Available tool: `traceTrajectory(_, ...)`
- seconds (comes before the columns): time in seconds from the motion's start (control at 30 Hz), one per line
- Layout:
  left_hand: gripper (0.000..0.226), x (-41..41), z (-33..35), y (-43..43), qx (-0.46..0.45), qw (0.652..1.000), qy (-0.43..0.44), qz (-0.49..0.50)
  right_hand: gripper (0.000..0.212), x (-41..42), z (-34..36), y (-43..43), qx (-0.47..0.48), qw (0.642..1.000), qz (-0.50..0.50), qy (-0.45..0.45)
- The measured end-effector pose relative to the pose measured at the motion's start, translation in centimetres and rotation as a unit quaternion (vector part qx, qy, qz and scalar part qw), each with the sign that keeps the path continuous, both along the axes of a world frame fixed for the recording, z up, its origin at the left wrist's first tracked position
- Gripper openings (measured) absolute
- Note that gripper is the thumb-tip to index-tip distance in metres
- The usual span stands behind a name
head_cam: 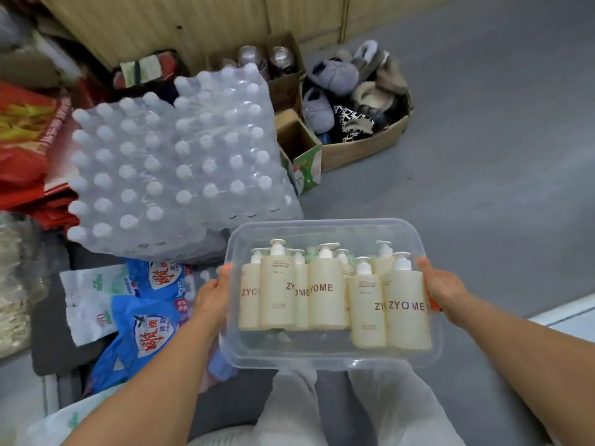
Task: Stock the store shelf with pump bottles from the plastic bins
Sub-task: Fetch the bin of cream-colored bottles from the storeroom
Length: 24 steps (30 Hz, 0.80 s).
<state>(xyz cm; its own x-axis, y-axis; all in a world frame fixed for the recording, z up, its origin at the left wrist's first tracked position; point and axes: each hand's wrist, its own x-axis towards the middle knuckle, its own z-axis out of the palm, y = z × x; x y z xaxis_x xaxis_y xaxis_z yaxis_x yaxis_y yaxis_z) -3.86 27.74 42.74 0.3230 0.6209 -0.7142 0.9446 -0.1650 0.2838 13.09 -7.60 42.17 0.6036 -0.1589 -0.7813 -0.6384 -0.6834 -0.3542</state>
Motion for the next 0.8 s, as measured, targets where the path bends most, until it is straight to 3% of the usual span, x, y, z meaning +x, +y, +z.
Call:
traceTrajectory(0.13,0.079,6.6,3.1,-4.1,0.02,1.0,-0.011,0.002,0.07,3.9,2.6,-5.5,0.002,0.999,-0.033,-0.015)
traceTrajectory(0.33,0.071,17.9,5.8,-10.9,0.025,0.998,-0.048,-0.018,0.062,11.4,5.7,-13.4,0.012,0.99,-0.137,-0.038)
traceTrajectory(0.8,0.094,48.7,9.0,-23.9,0.076,0.961,-0.119,-0.236,0.058,30.3,10.3,-28.6,0.001,0.947,-0.305,-0.103)
